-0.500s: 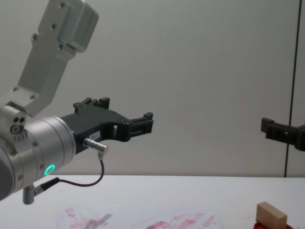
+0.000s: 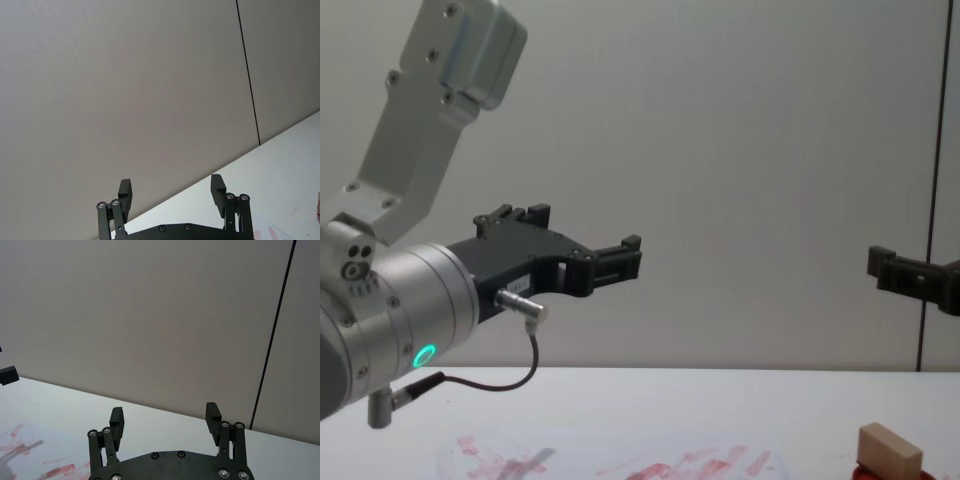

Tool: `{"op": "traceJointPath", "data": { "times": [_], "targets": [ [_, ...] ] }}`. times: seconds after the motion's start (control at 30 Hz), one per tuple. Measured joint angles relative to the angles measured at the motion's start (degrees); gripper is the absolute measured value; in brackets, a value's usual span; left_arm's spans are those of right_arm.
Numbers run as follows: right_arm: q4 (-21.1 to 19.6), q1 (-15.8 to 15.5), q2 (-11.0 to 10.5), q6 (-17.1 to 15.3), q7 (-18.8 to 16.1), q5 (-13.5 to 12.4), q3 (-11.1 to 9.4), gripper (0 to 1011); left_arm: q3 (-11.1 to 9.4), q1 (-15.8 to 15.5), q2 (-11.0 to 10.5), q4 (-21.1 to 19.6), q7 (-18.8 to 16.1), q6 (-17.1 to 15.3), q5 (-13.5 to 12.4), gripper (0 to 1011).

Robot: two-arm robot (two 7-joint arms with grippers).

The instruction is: Use the one hand to pick up the stamp and affix it onto the A4 paper.

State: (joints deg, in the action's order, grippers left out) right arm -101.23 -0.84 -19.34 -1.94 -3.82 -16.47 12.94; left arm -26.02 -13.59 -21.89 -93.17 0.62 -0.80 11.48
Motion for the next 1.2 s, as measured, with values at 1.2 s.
{"op": "traceJointPath", "data": {
  "times": [1.2],
  "targets": [
    [8.52,2.23,-1.40,-5.60,-10.63,-0.67,-0.71,1001,0.00,0.00,0.00,0.00,0.00,0.00,0.00,1002]
  ]
}}
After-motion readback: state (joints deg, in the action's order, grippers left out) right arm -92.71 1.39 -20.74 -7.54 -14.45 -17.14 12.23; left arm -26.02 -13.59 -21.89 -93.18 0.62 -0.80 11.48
